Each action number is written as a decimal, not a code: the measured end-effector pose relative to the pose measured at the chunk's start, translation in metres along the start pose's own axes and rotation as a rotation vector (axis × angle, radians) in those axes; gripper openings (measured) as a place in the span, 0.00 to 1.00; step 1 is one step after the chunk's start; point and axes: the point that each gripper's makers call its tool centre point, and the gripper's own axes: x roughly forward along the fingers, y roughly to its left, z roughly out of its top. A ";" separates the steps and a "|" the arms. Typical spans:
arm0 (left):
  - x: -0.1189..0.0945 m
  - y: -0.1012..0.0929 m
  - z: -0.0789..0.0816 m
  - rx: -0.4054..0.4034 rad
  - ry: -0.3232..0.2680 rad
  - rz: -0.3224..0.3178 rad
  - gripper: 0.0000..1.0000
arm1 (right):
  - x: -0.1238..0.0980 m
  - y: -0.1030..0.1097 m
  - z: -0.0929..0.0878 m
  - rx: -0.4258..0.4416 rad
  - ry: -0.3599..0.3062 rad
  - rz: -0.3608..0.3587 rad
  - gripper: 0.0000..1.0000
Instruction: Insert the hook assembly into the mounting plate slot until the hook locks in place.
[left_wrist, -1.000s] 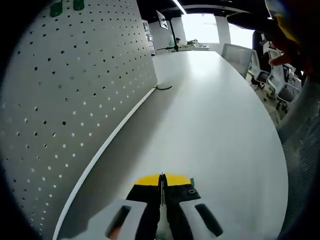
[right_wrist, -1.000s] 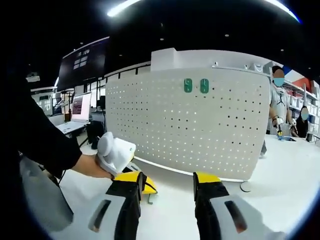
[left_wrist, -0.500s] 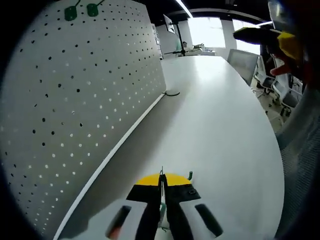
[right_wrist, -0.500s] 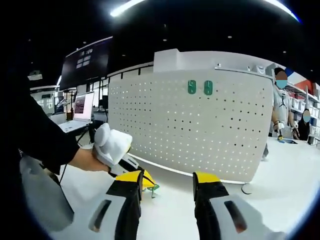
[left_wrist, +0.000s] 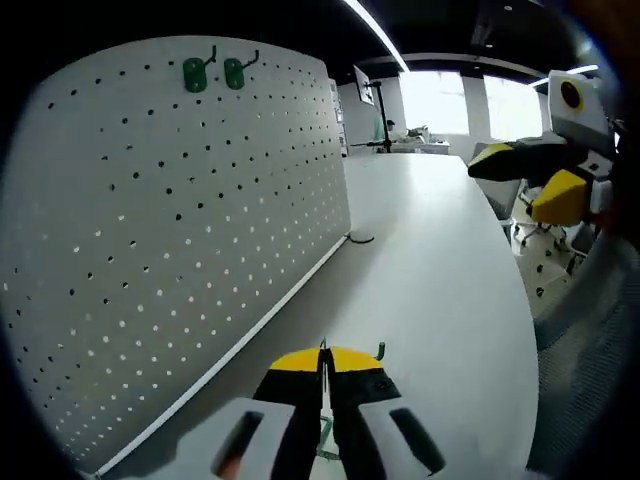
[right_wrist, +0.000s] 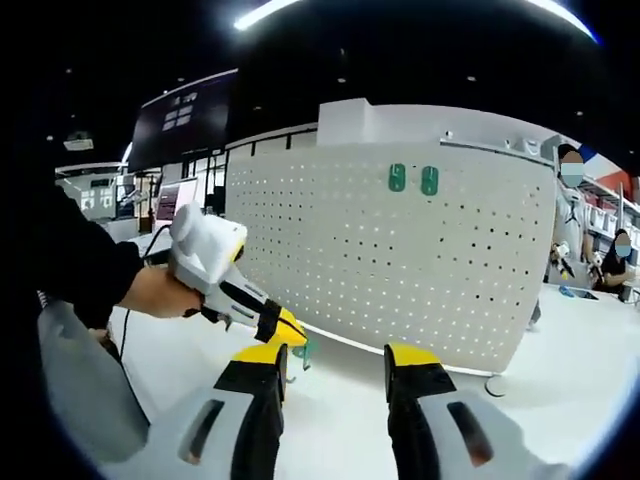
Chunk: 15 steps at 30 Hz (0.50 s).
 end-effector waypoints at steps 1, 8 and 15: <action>-0.003 0.000 0.003 -0.001 -0.009 0.003 0.01 | 0.000 0.000 0.000 -0.001 0.000 0.000 0.37; -0.031 -0.001 0.026 -0.051 -0.101 0.018 0.01 | -0.002 0.004 0.013 -0.024 -0.018 0.011 0.36; -0.062 -0.007 0.051 -0.066 -0.187 0.022 0.01 | -0.001 0.010 0.035 -0.065 -0.055 0.028 0.36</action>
